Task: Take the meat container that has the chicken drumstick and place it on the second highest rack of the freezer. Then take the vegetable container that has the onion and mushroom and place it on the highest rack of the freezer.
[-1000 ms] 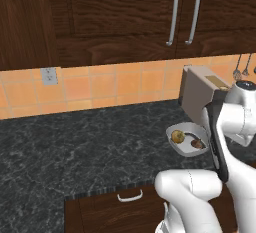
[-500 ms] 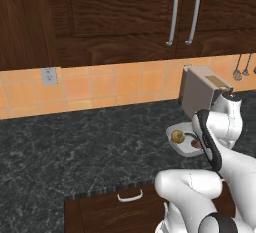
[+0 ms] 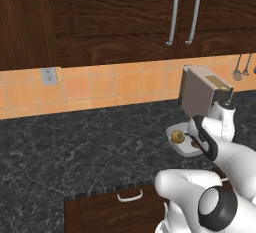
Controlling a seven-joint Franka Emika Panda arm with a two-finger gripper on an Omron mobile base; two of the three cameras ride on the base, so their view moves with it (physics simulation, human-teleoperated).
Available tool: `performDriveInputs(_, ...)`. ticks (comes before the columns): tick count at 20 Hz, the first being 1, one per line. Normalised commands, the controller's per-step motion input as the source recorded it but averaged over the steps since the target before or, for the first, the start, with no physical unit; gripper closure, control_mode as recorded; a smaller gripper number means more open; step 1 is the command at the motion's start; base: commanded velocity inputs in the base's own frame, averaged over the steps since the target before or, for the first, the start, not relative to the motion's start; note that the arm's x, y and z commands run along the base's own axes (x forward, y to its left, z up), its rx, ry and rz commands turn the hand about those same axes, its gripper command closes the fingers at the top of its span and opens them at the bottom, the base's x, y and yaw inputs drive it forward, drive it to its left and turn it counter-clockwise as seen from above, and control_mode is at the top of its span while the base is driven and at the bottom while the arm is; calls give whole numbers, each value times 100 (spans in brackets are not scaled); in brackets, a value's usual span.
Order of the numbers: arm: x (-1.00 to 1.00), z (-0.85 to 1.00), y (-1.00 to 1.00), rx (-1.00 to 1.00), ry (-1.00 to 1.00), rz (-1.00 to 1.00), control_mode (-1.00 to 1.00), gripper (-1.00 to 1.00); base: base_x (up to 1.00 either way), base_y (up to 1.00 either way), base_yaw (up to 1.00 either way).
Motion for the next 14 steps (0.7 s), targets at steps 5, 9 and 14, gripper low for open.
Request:
performDriveInputs(5,14,-43,0,2,0,-3,-100,-100,0,0,0)
performDriveInputs(9,19,-40,0,2,0,-3,-100,-100,0,0,0)
performDriveInputs(14,25,-27,-2,3,0,-3,-100,-100,0,0,0)
